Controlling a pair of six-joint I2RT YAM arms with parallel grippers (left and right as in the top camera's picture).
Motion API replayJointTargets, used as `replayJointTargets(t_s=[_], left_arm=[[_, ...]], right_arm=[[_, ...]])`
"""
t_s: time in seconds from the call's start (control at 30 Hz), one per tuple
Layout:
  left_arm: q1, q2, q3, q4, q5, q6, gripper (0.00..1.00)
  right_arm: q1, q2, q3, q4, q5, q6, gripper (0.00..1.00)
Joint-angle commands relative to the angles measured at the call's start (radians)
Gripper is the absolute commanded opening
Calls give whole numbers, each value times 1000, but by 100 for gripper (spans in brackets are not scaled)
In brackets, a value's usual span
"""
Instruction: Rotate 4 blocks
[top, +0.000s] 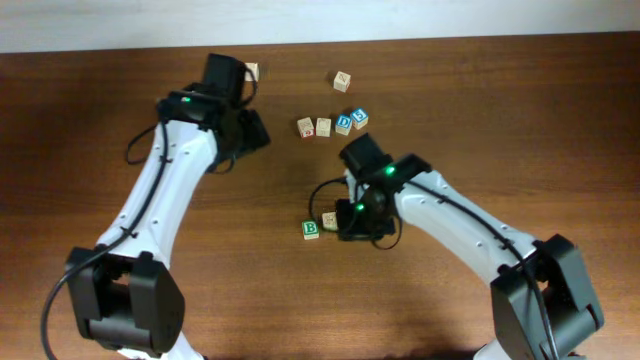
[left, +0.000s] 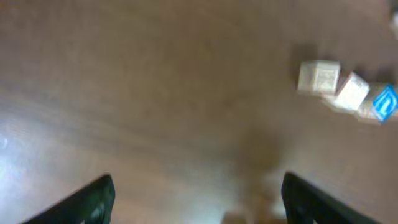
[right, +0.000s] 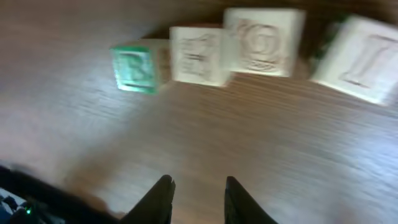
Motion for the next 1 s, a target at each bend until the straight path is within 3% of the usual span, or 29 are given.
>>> replayJointTargets(t_s=[0.0, 0.2, 0.47, 0.87, 0.97], left_arm=[[94, -7, -21, 72, 23, -11, 84], [268, -5, -21, 77, 23, -10, 88], [271, -5, -22, 76, 23, -9, 89], [271, -5, -23, 69, 22, -2, 89], [271, -5, -23, 69, 23, -2, 89]], right_arm=[[92, 13, -4, 55, 58, 102, 29], [129, 97, 14, 101, 65, 162, 29], [163, 289, 211, -3, 91, 144, 28], [159, 296, 224, 34, 143, 198, 25], [158, 296, 232, 34, 167, 224, 19]])
